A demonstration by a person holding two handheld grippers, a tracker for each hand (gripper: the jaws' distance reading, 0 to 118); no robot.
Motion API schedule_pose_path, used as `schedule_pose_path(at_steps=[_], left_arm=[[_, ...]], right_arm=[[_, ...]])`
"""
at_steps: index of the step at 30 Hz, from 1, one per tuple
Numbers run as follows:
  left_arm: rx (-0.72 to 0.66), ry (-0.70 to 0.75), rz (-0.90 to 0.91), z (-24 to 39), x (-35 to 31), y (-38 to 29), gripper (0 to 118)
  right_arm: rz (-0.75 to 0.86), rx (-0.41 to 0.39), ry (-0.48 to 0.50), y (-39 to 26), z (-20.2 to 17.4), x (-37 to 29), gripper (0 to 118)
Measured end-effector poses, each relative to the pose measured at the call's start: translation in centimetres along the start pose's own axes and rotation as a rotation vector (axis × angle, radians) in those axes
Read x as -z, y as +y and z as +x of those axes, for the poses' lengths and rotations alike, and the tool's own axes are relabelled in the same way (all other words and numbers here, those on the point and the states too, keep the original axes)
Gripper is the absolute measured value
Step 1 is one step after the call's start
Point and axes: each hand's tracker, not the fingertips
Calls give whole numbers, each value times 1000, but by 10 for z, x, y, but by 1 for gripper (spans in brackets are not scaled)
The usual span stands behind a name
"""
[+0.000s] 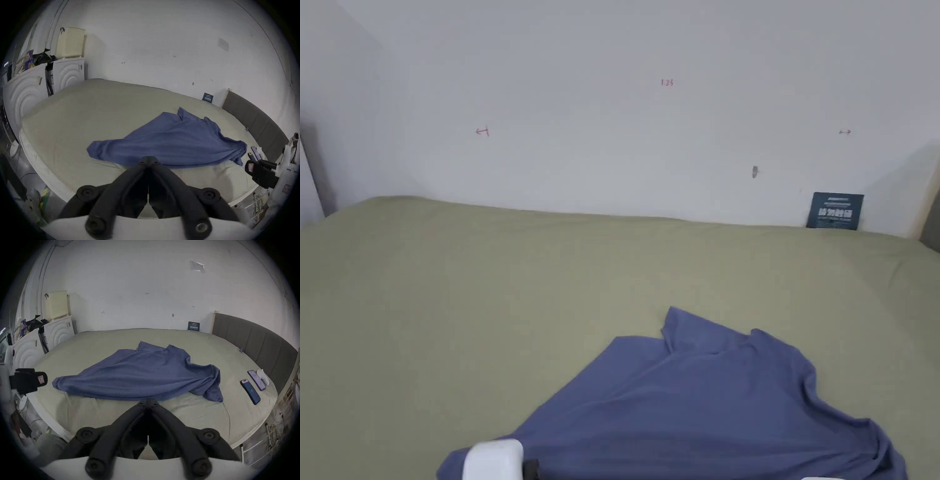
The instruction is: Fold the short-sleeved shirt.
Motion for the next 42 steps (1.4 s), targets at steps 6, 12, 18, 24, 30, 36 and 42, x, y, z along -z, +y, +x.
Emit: schedule_pose_path(at_steps=[6,12,18,24,30,36,42], left_arm=[[-62,-26,-244,-87,53,50,0],[-57,17,-269,-131,81,67,118],[-82,0,-340,-124,106,46,118],[13,-2,-451,-122,155,36,99],[1,-54,-329,-123,146,25,1],[30,6,-322,-99,134,26,1],[15,4,-342,-98,138,27,1]], right_arm=[[6,15,26,11,8,9,1],[2,17,55,22,6,16,1],[-6,9,67,26,12,25,1],[-18,-19,63,34,22,36,1],[-1,-112,41,71,46,68,1],[-103,-210,168,157,89,183,72],[-281,-348,188,234,100,327,72]])
